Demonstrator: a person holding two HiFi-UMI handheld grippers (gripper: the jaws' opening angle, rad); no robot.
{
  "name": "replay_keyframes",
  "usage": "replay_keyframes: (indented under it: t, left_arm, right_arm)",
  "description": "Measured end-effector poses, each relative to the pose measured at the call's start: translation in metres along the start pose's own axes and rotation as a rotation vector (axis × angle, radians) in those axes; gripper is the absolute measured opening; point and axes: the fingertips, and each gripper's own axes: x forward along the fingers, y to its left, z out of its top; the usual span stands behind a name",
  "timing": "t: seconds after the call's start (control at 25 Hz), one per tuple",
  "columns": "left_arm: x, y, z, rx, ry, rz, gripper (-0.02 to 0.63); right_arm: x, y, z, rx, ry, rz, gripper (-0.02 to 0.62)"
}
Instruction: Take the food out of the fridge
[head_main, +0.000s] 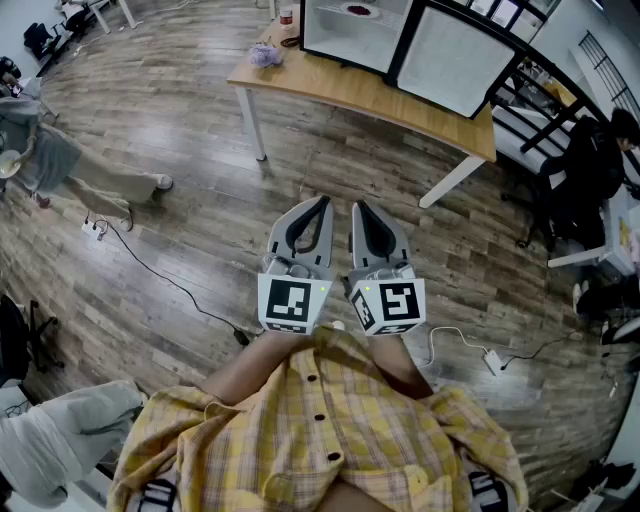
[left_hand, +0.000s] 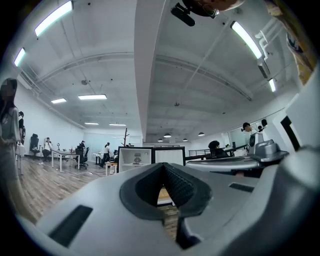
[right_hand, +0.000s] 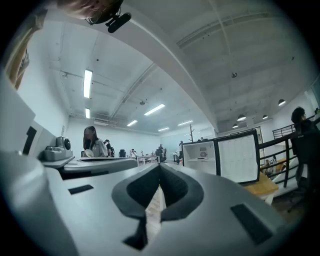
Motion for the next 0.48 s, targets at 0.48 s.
replay_keyframes:
  t: [0.48]
  left_arm:
    - [0.006, -0.017, -0.007, -0.002, 0.011, 0.01, 0.006]
  right_arm:
    - [-0.008, -0.02, -0.005, 0.019, 0.009, 0.014, 0.008]
